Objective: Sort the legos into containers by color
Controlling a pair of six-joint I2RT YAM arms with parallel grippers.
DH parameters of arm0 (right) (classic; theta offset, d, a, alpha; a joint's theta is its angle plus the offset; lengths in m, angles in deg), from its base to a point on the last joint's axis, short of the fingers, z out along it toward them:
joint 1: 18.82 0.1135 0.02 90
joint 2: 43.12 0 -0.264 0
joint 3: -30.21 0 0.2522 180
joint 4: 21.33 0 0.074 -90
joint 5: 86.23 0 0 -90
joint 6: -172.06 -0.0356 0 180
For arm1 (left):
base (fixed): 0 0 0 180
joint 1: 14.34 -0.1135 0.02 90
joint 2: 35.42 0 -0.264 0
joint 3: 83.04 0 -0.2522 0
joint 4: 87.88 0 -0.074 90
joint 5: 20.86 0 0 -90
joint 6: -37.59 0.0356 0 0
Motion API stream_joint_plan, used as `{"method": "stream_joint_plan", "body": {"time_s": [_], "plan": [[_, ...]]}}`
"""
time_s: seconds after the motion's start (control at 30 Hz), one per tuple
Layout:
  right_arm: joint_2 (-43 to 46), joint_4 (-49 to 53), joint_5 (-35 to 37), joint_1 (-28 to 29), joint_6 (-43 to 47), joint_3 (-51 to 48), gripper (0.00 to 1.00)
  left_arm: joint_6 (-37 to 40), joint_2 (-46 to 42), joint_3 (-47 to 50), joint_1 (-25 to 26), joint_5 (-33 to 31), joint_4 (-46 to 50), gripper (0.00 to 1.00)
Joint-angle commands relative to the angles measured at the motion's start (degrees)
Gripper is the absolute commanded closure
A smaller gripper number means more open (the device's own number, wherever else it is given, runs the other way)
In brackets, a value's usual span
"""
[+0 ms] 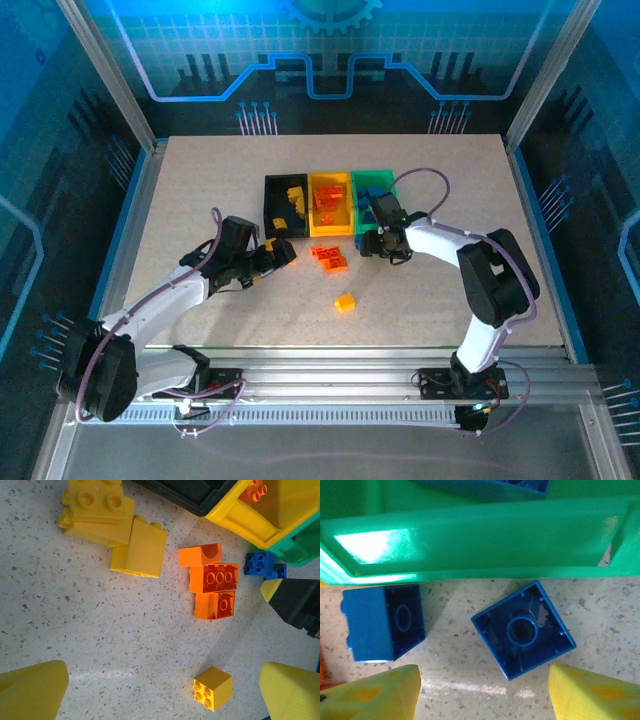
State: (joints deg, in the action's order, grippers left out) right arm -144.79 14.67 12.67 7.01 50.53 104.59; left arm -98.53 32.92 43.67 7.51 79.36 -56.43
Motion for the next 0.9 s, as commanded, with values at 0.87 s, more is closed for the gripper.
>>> {"method": "stream_joint_plan", "body": {"time_s": [0.87], "plan": [[-2.0,-4.0,5.9,-0.6,-0.4,-1.5,0.62,1.0,2.8,-0.2,-0.5,1.8,0.0,0.01]]}}
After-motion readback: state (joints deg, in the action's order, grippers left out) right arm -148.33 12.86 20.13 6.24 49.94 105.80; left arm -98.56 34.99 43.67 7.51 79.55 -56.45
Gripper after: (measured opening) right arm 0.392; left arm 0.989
